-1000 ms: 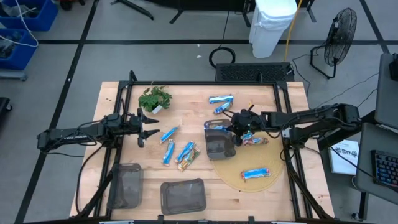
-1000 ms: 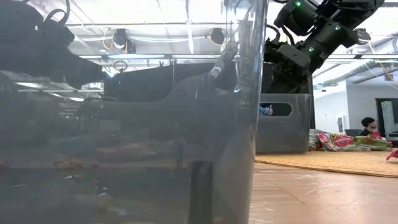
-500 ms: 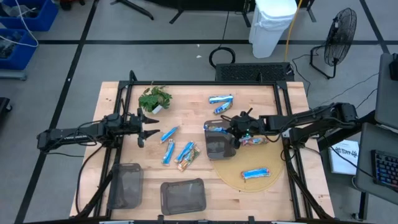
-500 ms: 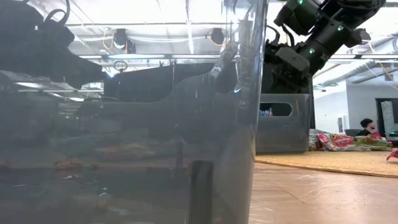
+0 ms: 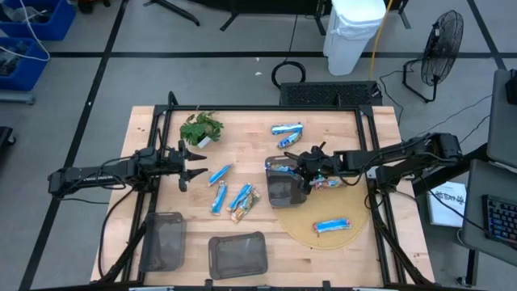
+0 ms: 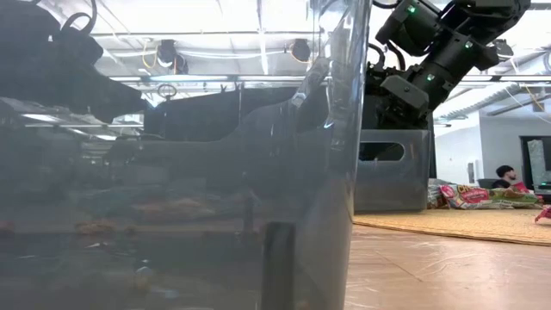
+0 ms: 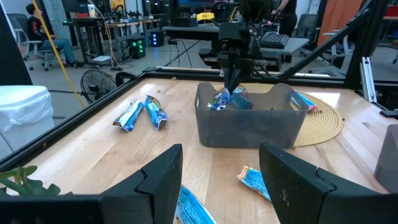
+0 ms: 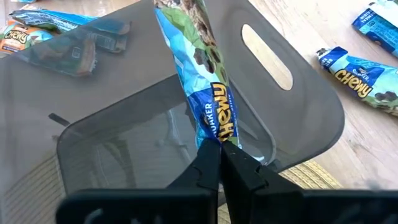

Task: Pick and place Granola Bars by type
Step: Put the top blue granola bar into the top right black bin

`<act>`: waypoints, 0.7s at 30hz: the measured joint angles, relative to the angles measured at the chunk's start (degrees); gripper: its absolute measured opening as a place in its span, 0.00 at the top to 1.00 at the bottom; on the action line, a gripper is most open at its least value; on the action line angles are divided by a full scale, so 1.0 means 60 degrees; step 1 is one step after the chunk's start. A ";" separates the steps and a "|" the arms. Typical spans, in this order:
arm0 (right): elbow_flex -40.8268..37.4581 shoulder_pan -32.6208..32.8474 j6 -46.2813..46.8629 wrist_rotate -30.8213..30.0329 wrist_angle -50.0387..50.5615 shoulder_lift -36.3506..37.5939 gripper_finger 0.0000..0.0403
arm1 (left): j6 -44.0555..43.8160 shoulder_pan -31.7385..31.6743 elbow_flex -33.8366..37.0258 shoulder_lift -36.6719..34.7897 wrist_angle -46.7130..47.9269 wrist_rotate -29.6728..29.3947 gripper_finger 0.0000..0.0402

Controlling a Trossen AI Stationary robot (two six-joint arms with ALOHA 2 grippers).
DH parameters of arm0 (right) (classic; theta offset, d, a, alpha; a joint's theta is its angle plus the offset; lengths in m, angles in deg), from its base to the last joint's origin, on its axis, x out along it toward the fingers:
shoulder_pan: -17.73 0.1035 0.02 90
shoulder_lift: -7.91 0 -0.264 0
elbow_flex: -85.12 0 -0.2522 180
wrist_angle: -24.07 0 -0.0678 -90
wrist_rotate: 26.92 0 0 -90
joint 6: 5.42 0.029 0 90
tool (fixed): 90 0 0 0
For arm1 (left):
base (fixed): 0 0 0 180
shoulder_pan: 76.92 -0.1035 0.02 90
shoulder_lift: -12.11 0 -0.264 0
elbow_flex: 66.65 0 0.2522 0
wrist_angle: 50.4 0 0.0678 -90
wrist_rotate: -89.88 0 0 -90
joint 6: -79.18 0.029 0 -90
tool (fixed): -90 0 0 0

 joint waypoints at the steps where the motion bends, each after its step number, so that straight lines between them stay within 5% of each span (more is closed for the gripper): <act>1: 0.0000 0.0000 -0.0001 -0.0001 0.0000 0.0000 0.97 | -0.0001 -0.0001 -0.0002 -0.0001 0.0000 0.0000 0.46; 21: -0.0004 -0.0011 -0.1683 -0.0016 -0.2069 0.0948 0.70 | -0.0003 0.0001 -0.0001 0.0000 0.0009 0.0000 0.46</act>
